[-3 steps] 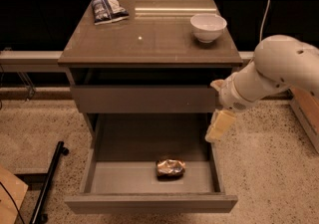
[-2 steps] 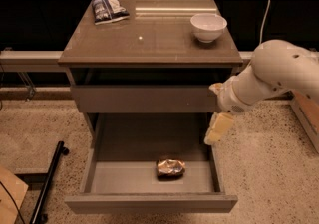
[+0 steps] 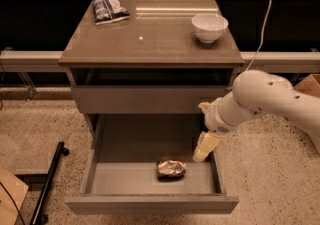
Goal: Pick orange can from middle drawer and place on counter
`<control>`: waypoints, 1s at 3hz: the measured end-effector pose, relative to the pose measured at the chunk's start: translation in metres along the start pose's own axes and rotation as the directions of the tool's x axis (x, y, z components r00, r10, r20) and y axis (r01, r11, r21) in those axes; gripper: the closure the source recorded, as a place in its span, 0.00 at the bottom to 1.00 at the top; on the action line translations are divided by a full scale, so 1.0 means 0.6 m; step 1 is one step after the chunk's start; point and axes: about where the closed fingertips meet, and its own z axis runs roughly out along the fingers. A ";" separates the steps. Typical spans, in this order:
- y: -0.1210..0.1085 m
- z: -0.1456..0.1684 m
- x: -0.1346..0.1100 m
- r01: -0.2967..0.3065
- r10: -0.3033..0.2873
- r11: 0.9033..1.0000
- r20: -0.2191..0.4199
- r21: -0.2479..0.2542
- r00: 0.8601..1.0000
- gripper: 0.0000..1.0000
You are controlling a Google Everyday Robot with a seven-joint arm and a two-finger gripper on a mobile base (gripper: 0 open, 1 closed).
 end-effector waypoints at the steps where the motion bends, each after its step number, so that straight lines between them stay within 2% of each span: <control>1: 0.001 0.092 0.025 -0.050 0.050 0.998 0.036 -0.024 0.998 0.00; 2: 0.005 0.107 0.031 -0.057 0.059 0.998 0.039 -0.035 0.997 0.00; 3: 0.014 0.142 0.019 -0.075 0.079 0.996 0.077 -0.051 0.994 0.00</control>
Offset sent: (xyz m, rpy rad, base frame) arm 0.0088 0.0075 -0.0451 0.0411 0.0250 -0.0239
